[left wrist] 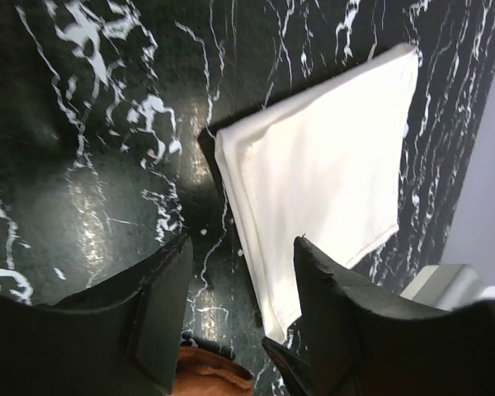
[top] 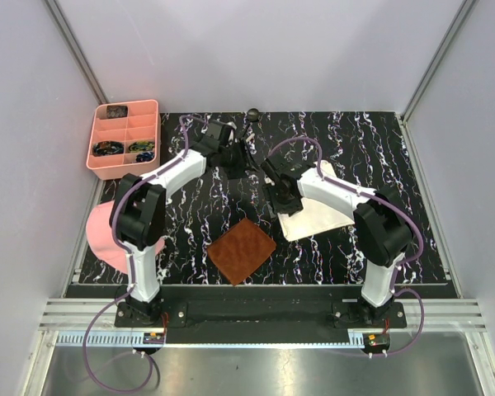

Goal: Fold the napkin into a case and place the utensils inside
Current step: Smooth out the upper triangle-folded napkin at the center of the board.

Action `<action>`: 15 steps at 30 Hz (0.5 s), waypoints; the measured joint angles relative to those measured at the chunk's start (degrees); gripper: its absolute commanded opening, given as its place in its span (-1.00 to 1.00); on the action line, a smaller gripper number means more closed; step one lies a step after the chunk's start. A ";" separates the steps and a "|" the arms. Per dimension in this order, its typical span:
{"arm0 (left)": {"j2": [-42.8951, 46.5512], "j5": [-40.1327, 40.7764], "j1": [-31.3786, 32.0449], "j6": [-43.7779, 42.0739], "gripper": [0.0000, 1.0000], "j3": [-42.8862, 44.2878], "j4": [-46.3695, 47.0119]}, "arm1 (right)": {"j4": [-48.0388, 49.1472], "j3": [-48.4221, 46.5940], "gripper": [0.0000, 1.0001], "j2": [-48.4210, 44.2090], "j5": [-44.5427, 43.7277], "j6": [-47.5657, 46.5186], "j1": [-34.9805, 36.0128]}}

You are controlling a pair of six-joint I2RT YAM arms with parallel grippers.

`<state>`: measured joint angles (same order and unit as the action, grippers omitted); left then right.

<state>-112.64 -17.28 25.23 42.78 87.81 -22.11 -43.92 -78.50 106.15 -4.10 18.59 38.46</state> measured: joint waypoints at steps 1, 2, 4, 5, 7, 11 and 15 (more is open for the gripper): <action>0.00 -1.05 0.02 0.37 0.06 -0.72 0.61 | -0.24 -0.26 0.18 0.00 -0.61 0.31 0.00; 0.00 -1.68 0.07 0.59 0.06 -1.31 0.94 | -0.42 -0.42 0.18 0.00 -1.09 0.61 0.00; 0.00 -3.08 0.37 0.92 0.06 -2.49 1.79 | -0.70 -0.63 0.19 0.00 -1.49 1.44 -0.20; 0.00 -3.72 0.48 1.05 0.07 -3.08 2.29 | -0.72 -0.66 0.20 -0.02 -1.42 2.01 -0.42; -0.07 -4.83 0.85 1.05 0.07 -3.30 2.60 | -0.66 -0.63 0.22 -0.13 -1.14 2.91 -1.33; -0.76 -5.49 2.54 0.07 0.02 -2.47 3.50 | 1.62 1.68 0.21 -2.56 1.36 4.68 -6.91; -4.07 -5.05 4.90 -1.40 -0.05 1.73 3.72 | 5.38 6.14 0.15 -7.02 5.81 5.99 -17.35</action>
<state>-116.71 -22.33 30.13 41.39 89.54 -18.39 -38.54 -72.36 99.13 1.72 24.58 21.10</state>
